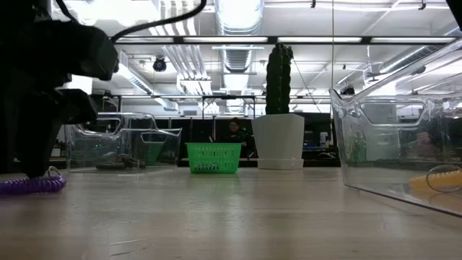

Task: Sort spring keychains
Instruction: Put the violet spring keychain into the green bin

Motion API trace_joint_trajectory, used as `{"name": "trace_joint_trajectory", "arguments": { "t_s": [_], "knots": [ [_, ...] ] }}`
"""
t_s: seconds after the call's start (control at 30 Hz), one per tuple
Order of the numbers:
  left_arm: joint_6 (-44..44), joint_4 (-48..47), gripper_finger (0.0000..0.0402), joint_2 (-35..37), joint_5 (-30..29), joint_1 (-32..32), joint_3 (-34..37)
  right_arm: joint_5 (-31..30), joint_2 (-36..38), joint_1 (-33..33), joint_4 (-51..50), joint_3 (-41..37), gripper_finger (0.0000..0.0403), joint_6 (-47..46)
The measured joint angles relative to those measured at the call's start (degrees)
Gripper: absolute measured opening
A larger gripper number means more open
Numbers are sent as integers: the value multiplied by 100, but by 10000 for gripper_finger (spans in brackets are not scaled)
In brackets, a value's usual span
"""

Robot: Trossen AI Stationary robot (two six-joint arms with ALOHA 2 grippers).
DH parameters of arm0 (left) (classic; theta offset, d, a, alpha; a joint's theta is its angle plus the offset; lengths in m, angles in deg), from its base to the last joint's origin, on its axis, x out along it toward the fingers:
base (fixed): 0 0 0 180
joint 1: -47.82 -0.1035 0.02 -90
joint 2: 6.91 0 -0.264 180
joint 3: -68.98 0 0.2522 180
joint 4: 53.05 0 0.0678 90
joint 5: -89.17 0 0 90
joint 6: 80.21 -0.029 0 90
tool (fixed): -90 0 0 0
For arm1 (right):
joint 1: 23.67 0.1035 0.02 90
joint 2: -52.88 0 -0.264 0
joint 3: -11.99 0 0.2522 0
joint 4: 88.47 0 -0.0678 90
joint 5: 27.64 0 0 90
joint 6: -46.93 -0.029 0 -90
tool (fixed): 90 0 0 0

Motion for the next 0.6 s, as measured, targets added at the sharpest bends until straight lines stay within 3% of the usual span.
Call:
{"name": "trace_joint_trajectory", "arguments": {
  "t_s": [0.4,0.5,0.6],
  "knots": [
    [-154,24,147,-497,-151,-13,15,-47,-2,0,17,-11,203,0],
    [-121,1,105,-494,-145,-69,19,-49,-7,0,20,-13,203,0],
    [-96,-28,31,-457,-106,-149,27,-49,-9,0,22,-13,203,0]
  ]
}}
